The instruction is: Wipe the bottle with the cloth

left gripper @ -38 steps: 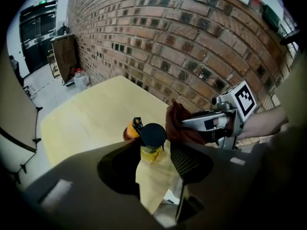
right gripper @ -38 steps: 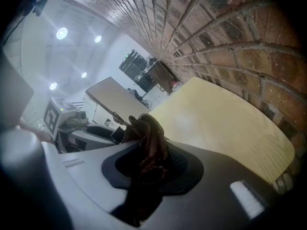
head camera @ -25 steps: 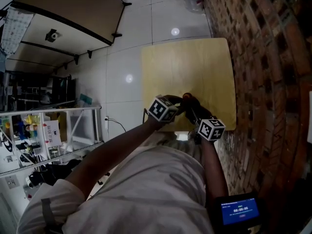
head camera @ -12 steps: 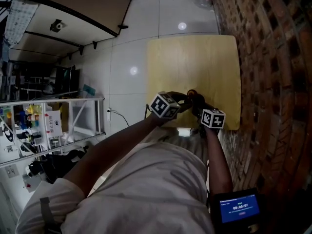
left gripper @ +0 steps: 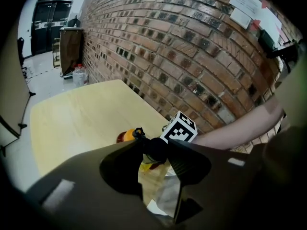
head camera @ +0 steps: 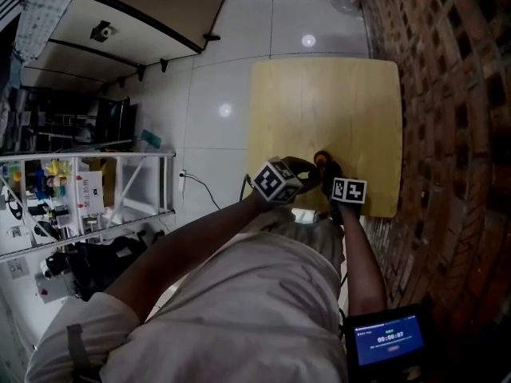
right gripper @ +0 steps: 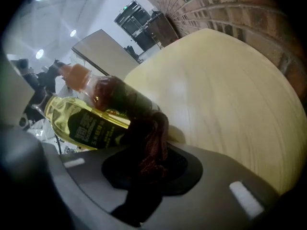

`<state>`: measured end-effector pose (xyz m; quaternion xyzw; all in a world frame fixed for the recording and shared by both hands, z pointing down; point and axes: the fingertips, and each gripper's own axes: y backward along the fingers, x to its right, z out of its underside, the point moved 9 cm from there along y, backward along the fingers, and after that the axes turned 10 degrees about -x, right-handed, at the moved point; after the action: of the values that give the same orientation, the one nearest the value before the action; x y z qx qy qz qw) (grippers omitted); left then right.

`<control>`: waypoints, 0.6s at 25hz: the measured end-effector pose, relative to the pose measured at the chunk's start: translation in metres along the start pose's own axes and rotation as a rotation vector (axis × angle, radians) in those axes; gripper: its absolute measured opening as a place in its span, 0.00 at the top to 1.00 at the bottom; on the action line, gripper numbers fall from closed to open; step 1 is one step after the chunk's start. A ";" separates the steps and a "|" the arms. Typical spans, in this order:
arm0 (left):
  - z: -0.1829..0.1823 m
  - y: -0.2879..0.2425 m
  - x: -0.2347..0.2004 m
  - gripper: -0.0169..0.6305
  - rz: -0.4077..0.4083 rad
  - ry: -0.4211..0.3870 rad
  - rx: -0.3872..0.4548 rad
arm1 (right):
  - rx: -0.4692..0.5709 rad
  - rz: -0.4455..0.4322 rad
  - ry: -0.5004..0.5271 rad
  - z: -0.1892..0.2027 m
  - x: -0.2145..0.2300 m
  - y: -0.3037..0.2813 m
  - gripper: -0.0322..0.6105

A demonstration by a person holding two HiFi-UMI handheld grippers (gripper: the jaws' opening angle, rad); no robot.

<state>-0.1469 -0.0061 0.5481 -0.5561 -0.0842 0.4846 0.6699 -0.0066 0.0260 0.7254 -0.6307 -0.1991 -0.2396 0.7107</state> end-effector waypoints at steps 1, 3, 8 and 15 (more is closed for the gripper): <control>0.003 0.001 0.002 0.70 0.003 0.006 0.001 | 0.004 -0.009 0.003 0.003 -0.001 0.003 0.82; 0.003 0.004 0.007 0.69 0.007 0.019 0.005 | 0.042 -0.009 0.017 0.006 -0.002 0.018 0.82; 0.006 -0.002 0.001 0.69 0.035 0.046 0.008 | 0.206 -0.118 0.002 0.031 -0.004 0.046 0.81; 0.002 -0.008 -0.022 0.69 0.028 0.140 0.046 | 0.310 -0.307 0.206 0.059 -0.045 0.077 0.82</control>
<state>-0.1558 -0.0205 0.5649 -0.5741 -0.0178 0.4558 0.6799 0.0041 0.0953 0.6446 -0.4487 -0.2533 -0.3746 0.7709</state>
